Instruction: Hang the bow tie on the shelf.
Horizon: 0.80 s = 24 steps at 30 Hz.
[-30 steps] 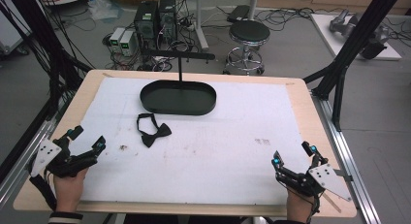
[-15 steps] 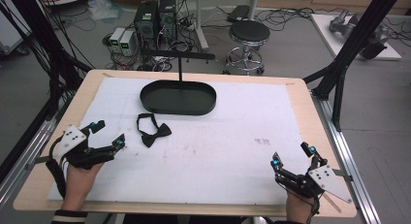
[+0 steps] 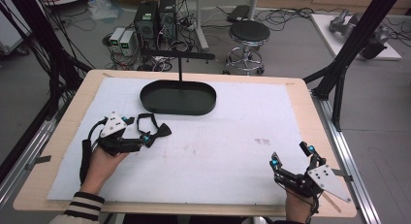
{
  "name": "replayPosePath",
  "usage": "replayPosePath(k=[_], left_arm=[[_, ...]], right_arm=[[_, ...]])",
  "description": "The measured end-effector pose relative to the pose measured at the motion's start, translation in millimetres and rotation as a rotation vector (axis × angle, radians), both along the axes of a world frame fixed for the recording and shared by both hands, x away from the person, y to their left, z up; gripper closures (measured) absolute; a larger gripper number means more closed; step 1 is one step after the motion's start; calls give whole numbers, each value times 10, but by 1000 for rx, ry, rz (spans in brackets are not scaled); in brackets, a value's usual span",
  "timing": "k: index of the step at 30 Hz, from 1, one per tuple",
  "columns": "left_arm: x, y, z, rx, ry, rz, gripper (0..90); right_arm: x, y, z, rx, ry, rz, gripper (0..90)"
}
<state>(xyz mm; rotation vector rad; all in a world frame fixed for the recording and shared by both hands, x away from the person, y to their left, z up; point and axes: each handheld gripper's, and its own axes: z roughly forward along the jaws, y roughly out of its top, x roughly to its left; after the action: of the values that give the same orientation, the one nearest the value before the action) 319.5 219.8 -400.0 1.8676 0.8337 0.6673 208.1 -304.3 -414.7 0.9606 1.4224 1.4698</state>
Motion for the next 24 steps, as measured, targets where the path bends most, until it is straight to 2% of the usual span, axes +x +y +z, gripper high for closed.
replayPosePath(k=[6, 10, 12, 18, 20, 24], left_arm=[[160, -147, -79, 52, 104, -46, 280], [229, -218, -117, 78, 127, -56, 293], [297, -286, -159, 111, 162, -70, 304], [365, -397, -203, 150, 194, -86, 383], [388, -444, -229, 178, 209, -96, 411], [410, -455, -255, 198, 224, -94, 478]], right_arm=[[2, -8, -7, 13, 3, -1, 57], [10, 1, -8, 19, 4, 5, 57], [9, 6, -4, 22, 2, 7, 57], [17, -19, -7, 26, -3, 7, 57], [12, -24, -7, 34, -1, 7, 57], [9, -30, -3, 39, -3, 4, 57]])
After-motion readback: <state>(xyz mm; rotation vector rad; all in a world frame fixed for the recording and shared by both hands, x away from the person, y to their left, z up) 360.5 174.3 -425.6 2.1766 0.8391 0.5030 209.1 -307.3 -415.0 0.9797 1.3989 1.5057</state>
